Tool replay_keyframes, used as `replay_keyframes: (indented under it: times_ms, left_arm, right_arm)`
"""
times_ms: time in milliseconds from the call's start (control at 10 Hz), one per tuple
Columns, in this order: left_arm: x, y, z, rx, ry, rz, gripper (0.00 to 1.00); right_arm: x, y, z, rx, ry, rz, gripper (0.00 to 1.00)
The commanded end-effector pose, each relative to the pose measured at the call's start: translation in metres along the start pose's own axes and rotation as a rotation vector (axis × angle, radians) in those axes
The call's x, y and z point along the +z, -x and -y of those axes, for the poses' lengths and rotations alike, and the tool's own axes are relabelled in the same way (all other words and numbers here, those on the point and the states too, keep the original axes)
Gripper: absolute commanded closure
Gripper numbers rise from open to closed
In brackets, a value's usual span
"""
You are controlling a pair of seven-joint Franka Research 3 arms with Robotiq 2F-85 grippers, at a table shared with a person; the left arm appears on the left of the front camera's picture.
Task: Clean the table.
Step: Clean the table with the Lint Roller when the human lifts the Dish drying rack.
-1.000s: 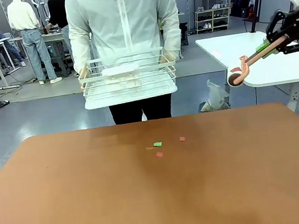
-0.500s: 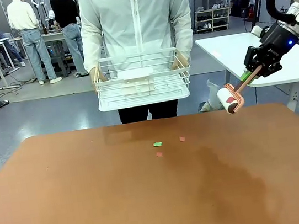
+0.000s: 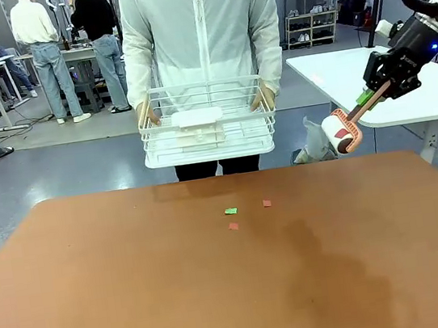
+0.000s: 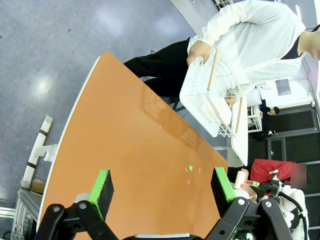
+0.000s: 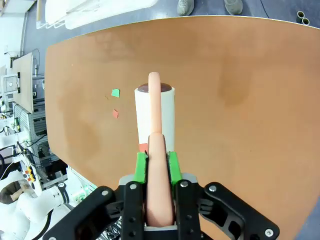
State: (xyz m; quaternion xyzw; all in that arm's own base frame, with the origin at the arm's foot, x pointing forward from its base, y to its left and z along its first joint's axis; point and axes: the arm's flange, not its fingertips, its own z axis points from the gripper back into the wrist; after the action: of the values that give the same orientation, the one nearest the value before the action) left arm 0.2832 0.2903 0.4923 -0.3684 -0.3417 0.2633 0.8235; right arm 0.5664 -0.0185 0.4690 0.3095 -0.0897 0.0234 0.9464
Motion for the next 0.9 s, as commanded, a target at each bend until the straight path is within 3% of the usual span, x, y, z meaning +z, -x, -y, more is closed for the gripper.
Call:
replay_keyframes:
  times_ms: [0,300,800]
  left_arm:
    - [0.001,-0.002,-0.003,-0.019,0.029,0.004,0.00]
    - [0.001,-0.002,-0.003,-0.019,0.029,0.004,0.00]
    - [0.001,-0.002,-0.003,-0.019,0.029,0.004,0.00]
  right_arm:
    - [0.000,0.000,0.000,0.000,0.000,0.001,0.79]
    - [-0.070,-0.007,-0.015,-0.023,-0.046,-0.066,0.79]
    - [-0.169,-0.005,0.011,-0.054,-0.076,-0.067,0.79]
